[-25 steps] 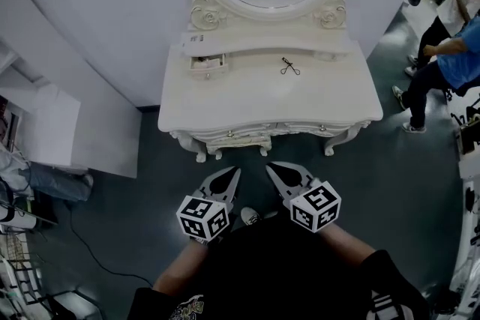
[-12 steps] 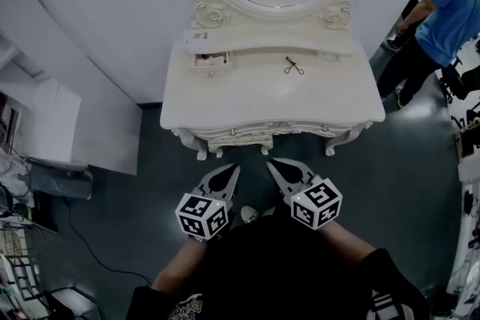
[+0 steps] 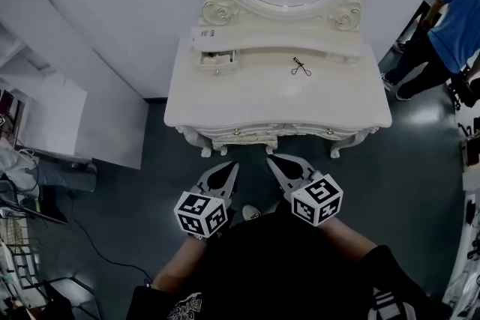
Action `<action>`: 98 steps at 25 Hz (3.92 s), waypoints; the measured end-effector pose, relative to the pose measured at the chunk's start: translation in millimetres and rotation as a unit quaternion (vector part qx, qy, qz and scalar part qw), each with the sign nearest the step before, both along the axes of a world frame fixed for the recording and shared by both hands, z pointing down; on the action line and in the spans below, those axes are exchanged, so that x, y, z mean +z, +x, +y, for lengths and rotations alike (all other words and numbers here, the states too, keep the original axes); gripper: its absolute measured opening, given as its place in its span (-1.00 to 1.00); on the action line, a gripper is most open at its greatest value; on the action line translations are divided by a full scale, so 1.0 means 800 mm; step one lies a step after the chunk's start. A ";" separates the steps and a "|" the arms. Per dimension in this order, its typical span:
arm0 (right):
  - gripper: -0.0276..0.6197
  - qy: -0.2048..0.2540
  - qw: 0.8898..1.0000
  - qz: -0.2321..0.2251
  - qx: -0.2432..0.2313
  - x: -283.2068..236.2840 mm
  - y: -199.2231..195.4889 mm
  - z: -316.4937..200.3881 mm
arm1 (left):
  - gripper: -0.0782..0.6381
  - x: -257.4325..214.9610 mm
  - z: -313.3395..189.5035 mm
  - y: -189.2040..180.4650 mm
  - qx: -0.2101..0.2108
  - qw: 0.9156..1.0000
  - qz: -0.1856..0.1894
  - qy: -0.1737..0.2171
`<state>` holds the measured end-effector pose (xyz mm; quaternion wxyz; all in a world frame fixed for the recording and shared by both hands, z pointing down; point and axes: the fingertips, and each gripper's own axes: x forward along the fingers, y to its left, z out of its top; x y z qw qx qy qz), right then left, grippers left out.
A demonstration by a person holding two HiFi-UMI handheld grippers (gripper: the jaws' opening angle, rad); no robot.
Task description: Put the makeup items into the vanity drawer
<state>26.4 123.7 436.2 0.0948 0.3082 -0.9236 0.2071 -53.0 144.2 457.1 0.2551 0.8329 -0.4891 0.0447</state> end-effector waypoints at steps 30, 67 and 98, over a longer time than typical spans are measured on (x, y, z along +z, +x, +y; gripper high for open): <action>-0.82 -0.009 0.999 0.027 0.039 0.014 0.109 -0.224 | -0.78 0.002 -0.181 0.080 0.005 1.000 -0.005 -0.014; -0.82 -0.031 0.989 0.144 -0.014 0.156 0.178 -0.480 | -0.78 0.077 -0.344 0.137 -0.064 0.995 -0.019 -0.068; -0.81 -0.013 0.960 0.269 -0.079 0.244 0.142 -0.554 | -0.78 0.091 -0.328 0.100 -0.142 0.986 -0.017 -0.087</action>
